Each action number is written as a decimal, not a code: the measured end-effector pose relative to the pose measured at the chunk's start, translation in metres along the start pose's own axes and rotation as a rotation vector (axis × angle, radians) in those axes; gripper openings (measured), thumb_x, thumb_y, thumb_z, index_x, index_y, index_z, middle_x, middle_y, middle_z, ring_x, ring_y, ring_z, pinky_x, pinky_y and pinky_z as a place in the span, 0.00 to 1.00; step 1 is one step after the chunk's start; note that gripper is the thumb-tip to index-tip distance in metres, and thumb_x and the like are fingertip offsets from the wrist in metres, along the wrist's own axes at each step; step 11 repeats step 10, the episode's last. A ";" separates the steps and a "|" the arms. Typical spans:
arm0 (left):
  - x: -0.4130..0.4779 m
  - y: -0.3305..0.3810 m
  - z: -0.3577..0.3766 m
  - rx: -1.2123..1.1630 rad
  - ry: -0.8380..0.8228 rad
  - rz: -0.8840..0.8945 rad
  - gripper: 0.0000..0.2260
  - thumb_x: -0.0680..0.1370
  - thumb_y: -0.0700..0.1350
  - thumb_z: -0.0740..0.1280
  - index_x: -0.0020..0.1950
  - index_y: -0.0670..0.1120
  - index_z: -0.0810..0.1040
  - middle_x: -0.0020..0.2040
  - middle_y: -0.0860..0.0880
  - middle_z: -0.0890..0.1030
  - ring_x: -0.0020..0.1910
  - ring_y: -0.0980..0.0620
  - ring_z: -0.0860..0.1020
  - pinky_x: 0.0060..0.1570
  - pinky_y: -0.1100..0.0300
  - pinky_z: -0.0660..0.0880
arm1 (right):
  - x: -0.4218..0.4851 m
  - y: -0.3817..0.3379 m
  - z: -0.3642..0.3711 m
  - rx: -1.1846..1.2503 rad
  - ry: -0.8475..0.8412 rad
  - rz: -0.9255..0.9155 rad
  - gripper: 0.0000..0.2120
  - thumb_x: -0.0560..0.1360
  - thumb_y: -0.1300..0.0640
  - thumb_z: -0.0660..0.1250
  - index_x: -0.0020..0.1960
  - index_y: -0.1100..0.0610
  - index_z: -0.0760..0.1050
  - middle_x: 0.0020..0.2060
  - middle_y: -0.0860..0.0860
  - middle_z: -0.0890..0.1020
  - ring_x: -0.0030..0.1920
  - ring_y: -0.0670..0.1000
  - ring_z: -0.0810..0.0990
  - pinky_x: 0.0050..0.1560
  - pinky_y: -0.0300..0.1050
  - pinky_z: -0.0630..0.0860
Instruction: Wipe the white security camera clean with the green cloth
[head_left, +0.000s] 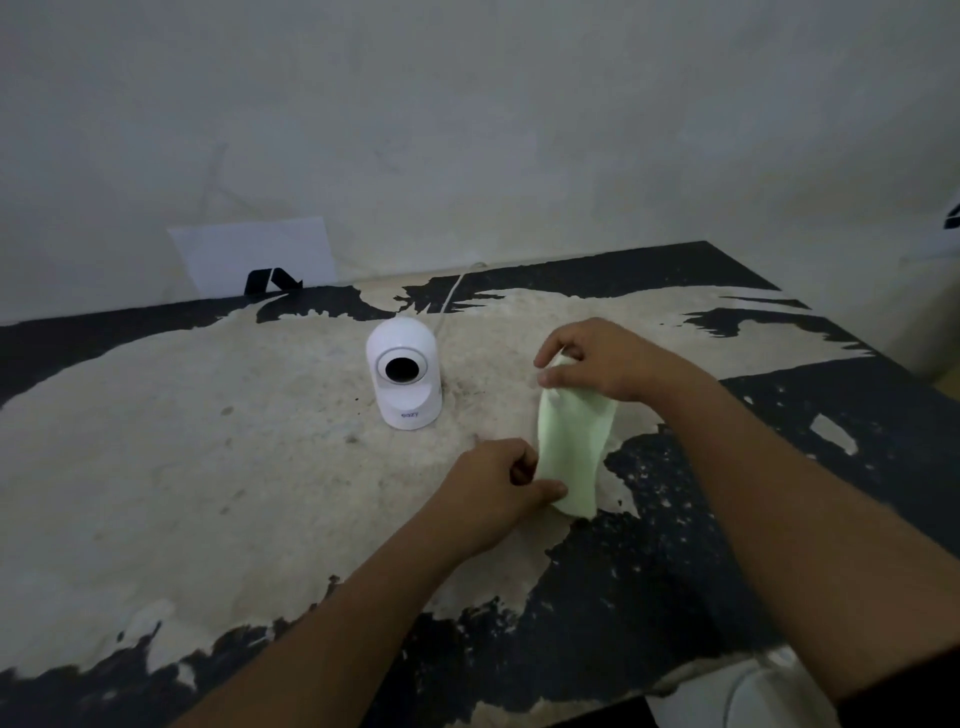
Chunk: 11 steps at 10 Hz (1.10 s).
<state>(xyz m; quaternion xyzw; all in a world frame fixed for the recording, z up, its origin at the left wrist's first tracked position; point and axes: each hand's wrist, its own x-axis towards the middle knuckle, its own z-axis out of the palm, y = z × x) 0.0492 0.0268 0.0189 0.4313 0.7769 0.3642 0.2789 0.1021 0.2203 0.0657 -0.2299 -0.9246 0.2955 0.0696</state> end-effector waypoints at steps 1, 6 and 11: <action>0.000 -0.009 -0.011 0.175 0.087 0.014 0.11 0.73 0.54 0.67 0.45 0.46 0.78 0.40 0.50 0.80 0.36 0.56 0.75 0.34 0.64 0.68 | 0.023 -0.001 0.017 -0.215 -0.108 -0.053 0.08 0.70 0.49 0.72 0.47 0.50 0.80 0.45 0.45 0.77 0.46 0.48 0.74 0.42 0.42 0.67; -0.020 -0.107 -0.088 0.436 0.544 -0.214 0.13 0.76 0.55 0.63 0.58 0.52 0.75 0.63 0.47 0.74 0.64 0.42 0.70 0.63 0.47 0.65 | 0.000 -0.013 0.104 -0.317 0.181 0.155 0.34 0.74 0.35 0.57 0.73 0.53 0.58 0.72 0.57 0.65 0.70 0.61 0.64 0.69 0.60 0.60; -0.018 -0.105 -0.088 0.645 0.367 -0.185 0.24 0.76 0.61 0.57 0.69 0.52 0.67 0.71 0.46 0.69 0.69 0.42 0.67 0.69 0.44 0.61 | -0.017 0.004 0.094 -0.493 -0.210 -0.014 0.33 0.76 0.33 0.43 0.77 0.46 0.43 0.79 0.50 0.46 0.78 0.56 0.43 0.74 0.61 0.39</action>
